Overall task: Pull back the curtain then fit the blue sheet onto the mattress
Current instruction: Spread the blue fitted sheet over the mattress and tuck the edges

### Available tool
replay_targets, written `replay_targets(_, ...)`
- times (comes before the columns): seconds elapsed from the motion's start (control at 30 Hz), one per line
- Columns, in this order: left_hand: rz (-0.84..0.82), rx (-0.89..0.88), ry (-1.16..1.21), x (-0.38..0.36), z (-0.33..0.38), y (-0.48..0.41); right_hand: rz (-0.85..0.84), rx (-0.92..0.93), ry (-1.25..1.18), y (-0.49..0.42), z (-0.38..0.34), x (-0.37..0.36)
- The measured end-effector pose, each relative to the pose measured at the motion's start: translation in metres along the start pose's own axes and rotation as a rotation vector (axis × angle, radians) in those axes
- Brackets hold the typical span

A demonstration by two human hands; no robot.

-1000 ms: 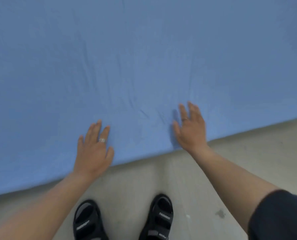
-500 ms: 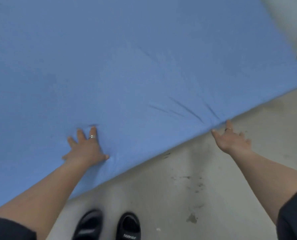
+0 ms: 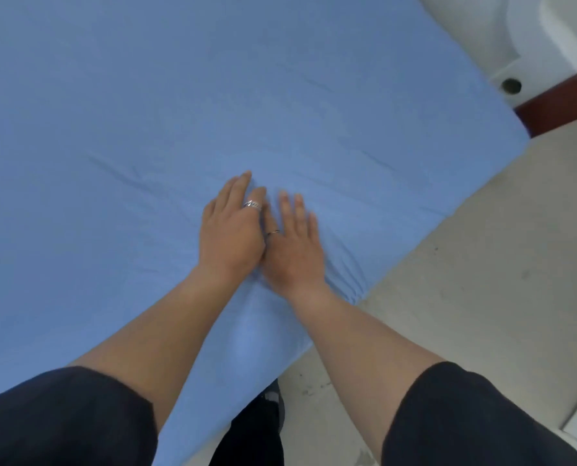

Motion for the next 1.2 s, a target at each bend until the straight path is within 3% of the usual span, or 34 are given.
replay_targets(0.13,-0.029,-0.145,-0.077,-0.030,0.030,-0.008,-0.057,-0.233,0.063,0.053,0.152,-0.025)
replay_targets(0.27,-0.185,-0.044,-0.160,-0.082,0.042,0.021,-0.372,-0.795,-0.107,0.123,0.307,-0.056)
replay_targets(0.33,-0.328,-0.095,-0.128,-0.119,0.075,0.054,-0.329,-0.931,-0.236,0.125,0.347,-0.046)
replay_targets(0.43,-0.596,-0.270,-0.079,-0.160,0.146,0.101,-0.105,-0.845,-0.243,0.082,0.366,0.005)
replay_targets(0.53,-0.768,-0.257,-0.064,-0.171,0.177,0.109,-0.008,-0.527,-0.199,0.013,0.336,0.045)
replay_targets(0.63,-0.623,-0.240,0.026,-0.145,0.210,0.069,-0.012,-0.188,-0.084,-0.043,0.305,0.066)
replay_targets(0.73,-0.389,-0.259,0.109,-0.118,0.234,0.027,-0.081,-0.035,-0.033,-0.077,0.278,0.062)
replay_targets(0.87,-0.250,-0.054,0.145,-0.114,0.235,-0.019,-0.114,0.163,0.048,-0.094,0.249,0.046)
replay_targets(1.03,-0.130,0.201,0.081,-0.142,0.231,-0.075,0.007,0.128,0.125,-0.123,0.361,0.031)
replay_targets(1.13,-0.199,0.367,0.034,-0.185,0.234,-0.088,0.099,-0.054,0.063,-0.138,0.442,0.040)
replay_targets(1.2,-0.234,0.435,0.006,-0.209,0.257,-0.086,0.086,-0.079,0.030,-0.141,0.463,0.045)
Point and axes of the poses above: each hand's wrist, its own y-axis away from the middle knuckle, its own x-axis out of the back of the hand, z = x × y, the point moved 10 cm from there along -y, towards the middle knuckle, and after that the axes turned 13 degrees about y, right-handed, at the moved point
